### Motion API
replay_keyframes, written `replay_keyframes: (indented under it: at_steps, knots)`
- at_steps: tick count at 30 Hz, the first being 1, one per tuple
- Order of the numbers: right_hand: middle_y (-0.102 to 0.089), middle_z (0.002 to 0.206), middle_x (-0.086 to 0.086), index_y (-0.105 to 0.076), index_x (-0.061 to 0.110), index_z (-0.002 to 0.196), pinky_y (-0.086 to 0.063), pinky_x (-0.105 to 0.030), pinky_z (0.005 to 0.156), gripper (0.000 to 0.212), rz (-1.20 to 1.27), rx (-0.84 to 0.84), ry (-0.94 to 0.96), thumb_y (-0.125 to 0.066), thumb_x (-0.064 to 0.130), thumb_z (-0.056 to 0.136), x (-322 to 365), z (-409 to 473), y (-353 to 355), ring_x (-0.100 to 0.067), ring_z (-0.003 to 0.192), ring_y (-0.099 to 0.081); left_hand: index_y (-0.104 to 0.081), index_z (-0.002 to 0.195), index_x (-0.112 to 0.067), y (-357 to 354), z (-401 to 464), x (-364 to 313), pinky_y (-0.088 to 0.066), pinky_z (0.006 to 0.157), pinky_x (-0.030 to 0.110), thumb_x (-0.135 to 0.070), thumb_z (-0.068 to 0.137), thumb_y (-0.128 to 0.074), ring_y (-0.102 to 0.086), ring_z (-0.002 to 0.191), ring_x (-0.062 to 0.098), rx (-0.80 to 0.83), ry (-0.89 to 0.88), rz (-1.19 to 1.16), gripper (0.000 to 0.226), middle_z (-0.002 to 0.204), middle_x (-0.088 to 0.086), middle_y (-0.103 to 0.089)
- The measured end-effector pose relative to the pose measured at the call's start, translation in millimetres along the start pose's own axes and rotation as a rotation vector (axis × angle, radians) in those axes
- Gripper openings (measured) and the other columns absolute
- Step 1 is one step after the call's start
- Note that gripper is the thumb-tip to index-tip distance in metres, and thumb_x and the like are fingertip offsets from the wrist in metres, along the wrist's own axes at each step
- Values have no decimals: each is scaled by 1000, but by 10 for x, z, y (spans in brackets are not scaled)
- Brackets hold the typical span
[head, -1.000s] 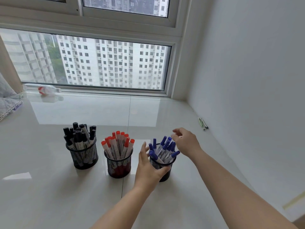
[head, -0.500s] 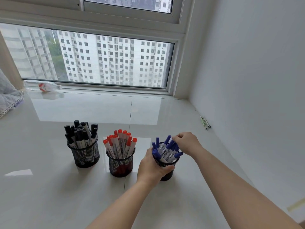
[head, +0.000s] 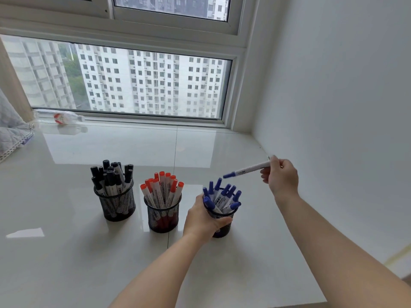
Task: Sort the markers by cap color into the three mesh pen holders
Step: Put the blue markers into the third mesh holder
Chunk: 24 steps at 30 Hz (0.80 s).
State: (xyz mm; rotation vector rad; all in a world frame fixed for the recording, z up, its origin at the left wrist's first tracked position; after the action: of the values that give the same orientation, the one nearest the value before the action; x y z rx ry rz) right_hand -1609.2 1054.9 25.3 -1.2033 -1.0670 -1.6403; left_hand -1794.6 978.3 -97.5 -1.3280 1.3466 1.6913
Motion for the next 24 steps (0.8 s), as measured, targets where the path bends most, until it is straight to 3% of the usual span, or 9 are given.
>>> replay_keyframes:
  at_steps: [5, 8, 11, 13, 16, 19, 21, 24]
  knots:
    - [-65, 56, -5, -53, 7, 80, -53, -19, 47, 16, 651, 134, -401, -48, 15, 93, -114, -123, -80, -9, 47, -61, -44, 109, -30, 9, -14, -17, -43, 60, 14, -40, 49, -84, -60, 84, 4, 8, 6, 2, 72, 94, -15, -60]
    - [-64, 65, -7, -51, 6, 73, -55, -19, 52, 19, 861, 231, -522, -50, 7, 91, -143, -221, -152, -9, 50, -63, -44, 106, -30, 15, -17, -30, -39, 54, 9, -39, 49, -84, -57, 81, -4, 10, 3, -4, 70, 93, -15, -61]
    - [-65, 79, -3, -55, 11, 82, -53, -24, 61, 12, 784, 340, -526, -51, 4, 91, -166, -291, -199, -10, 68, -61, -44, 107, -30, 18, -19, -25, -41, 47, 6, -36, 49, -85, -56, 80, -5, 8, 6, -20, 71, 93, -13, -62]
    - [-66, 83, -2, -52, 19, 92, -48, -28, 68, 20, 693, 381, -458, -53, 0, 89, -175, -297, -201, -13, 75, -60, -44, 109, -30, 17, -23, -23, -41, 50, 8, -36, 50, -85, -58, 82, -1, 9, 7, -16, 72, 95, -13, -62]
    - [-67, 87, -4, -48, 15, 105, -51, -32, 75, 23, 383, 462, -294, -54, 0, 89, -130, -317, -215, -18, 82, -62, -43, 109, -30, 14, -21, -21, -42, 48, 5, -34, 51, -86, -57, 81, -2, 10, 9, -18, 72, 94, -13, -61]
    - [-69, 89, -5, -52, 13, 97, -50, -34, 81, 7, 201, 517, -215, -49, 8, 94, -73, -390, -294, -21, 90, -63, -43, 107, -31, 19, -22, -28, -40, 49, 7, -33, 51, -86, -55, 79, -7, 8, 10, -18, 71, 92, -15, -60]
    - [-68, 90, -3, -57, 15, 92, -50, -34, 84, 11, 183, 525, -149, -47, 12, 96, -22, -434, -340, -20, 93, -61, -44, 107, -31, 16, -19, -25, -39, 50, 7, -34, 50, -86, -56, 80, -5, 12, 10, -13, 71, 94, -14, -61]
    - [-65, 95, 1, -65, 20, 89, -46, -24, 74, 13, 156, 549, -52, -53, 19, 93, 33, -497, -390, -14, 90, -58, -44, 105, -30, 21, -17, -27, -40, 53, 10, -35, 50, -86, -58, 82, 1, 8, 9, -7, 70, 94, -14, -61]
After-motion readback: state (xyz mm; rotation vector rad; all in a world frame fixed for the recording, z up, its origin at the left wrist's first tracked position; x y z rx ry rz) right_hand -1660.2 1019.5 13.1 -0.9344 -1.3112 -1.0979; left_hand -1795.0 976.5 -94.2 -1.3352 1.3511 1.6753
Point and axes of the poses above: each hand's wrist, its own z-axis towards the middle knuckle, its own y-axis out of the back of the hand, x = y × z, the point moved 5 cm from there along z, towards the middle knuckle
